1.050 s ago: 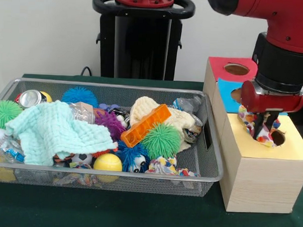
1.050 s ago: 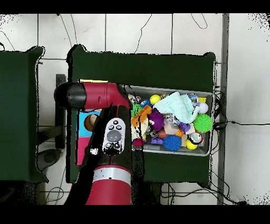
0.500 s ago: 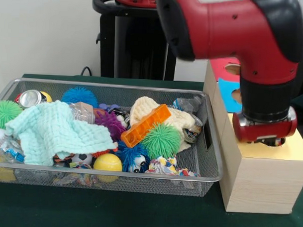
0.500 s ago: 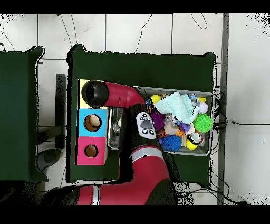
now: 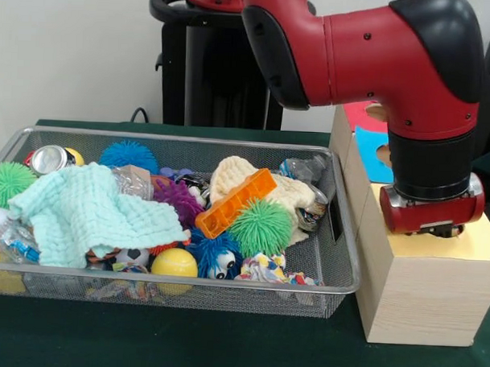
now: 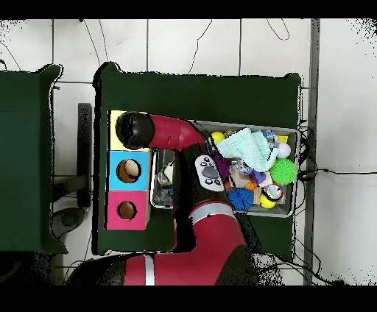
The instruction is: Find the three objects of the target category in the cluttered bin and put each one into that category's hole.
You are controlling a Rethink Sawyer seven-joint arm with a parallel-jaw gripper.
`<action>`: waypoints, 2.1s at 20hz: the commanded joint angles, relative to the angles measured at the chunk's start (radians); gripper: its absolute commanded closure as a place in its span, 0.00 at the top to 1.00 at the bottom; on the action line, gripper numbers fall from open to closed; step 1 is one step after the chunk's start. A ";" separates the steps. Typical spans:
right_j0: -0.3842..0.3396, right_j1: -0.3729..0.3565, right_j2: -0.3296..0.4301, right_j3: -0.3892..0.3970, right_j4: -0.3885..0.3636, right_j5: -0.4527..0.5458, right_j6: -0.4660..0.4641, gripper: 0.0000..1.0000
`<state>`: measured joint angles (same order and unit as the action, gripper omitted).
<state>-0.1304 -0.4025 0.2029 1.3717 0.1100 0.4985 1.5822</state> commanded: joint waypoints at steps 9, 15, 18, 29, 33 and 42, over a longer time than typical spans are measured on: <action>0.008 0.087 0.013 -0.039 -0.053 -0.037 0.091 1.00; 0.012 0.083 0.002 -0.036 -0.067 -0.030 0.100 1.00; 0.026 0.077 -0.021 -0.044 -0.073 -0.026 0.116 1.00; 0.041 -0.044 -0.101 0.035 -0.091 -0.052 0.126 1.00; 0.039 -0.061 -0.101 0.047 -0.099 -0.065 0.133 1.00; 0.037 -0.059 -0.101 0.020 -0.104 -0.044 0.141 1.00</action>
<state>-0.0648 -0.4326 0.1373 1.3708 0.0350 0.4989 1.5822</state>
